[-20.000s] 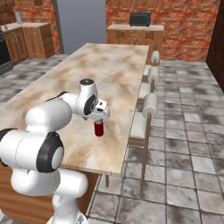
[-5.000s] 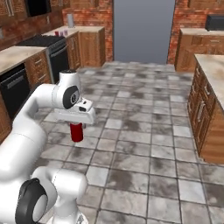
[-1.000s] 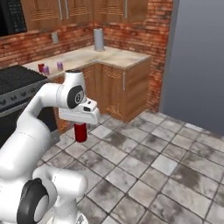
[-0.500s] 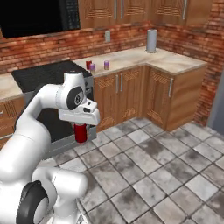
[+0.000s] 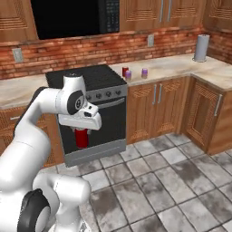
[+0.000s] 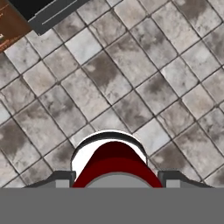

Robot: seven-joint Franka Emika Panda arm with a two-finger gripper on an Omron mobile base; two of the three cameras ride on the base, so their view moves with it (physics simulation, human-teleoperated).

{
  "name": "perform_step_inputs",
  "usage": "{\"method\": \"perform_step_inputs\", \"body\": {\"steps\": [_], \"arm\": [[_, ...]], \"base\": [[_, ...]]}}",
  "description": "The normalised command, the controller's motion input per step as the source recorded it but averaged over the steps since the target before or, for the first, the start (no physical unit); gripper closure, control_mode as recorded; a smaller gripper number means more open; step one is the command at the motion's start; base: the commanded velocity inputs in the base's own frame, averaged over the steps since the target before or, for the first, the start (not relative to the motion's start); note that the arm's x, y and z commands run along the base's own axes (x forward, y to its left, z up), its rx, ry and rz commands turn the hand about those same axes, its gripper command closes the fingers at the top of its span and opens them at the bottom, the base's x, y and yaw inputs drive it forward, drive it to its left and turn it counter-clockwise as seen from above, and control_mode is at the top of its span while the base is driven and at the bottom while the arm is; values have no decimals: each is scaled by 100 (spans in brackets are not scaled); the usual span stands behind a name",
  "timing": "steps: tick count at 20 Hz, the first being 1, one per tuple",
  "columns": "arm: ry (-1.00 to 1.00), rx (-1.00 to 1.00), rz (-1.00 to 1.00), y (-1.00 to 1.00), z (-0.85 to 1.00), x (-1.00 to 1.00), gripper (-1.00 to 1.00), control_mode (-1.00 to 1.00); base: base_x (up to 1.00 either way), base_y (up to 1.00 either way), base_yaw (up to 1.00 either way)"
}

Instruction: Four empty soda cans are scattered around the kitchen. Gather all the cans and cluster them next to the stove for recycling.

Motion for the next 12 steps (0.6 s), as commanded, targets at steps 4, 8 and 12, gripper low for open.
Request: {"method": "perform_step_inputs", "body": {"steps": [4, 8, 12], "arm": [[0, 0, 0, 0, 0, 0, 100, 100], [0, 0, 0, 0, 0, 0, 100, 100], [0, 0, 0, 0, 0, 0, 100, 100]], "base": [[91, -9, 28], [76, -41, 23], [63, -53, 22]]}}
